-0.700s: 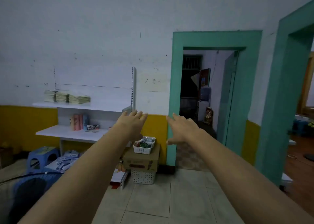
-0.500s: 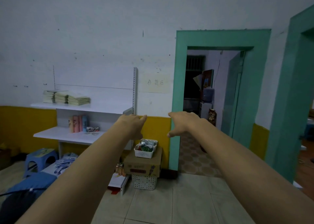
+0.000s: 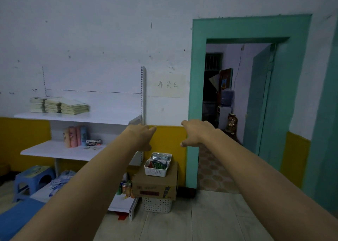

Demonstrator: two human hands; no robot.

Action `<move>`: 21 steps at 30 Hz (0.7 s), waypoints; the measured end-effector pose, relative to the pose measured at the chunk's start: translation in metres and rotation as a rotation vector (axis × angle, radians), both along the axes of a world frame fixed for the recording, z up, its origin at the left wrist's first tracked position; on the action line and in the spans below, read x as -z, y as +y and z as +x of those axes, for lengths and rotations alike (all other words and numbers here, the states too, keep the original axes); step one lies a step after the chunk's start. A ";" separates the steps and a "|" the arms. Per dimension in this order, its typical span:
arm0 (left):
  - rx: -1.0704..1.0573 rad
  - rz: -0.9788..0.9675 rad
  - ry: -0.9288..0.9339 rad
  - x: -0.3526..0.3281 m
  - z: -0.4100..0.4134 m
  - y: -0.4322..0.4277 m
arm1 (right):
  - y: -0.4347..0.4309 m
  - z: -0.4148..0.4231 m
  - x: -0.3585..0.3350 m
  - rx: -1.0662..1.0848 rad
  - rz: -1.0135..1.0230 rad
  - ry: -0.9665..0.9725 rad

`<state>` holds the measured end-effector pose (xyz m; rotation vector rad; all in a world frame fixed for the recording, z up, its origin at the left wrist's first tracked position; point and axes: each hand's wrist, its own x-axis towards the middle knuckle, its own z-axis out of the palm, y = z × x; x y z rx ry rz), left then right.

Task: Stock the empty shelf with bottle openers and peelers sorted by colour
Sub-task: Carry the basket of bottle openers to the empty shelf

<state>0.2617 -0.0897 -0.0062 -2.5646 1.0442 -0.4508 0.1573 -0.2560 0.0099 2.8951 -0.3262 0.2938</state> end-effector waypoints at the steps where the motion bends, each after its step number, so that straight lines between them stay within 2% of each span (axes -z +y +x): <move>1: -0.001 0.000 -0.004 0.002 0.013 -0.006 | -0.007 0.013 0.002 -0.003 -0.004 -0.008; 21: -0.136 -0.027 0.012 0.004 0.307 -0.226 | -0.242 0.336 -0.003 -0.135 -0.072 0.016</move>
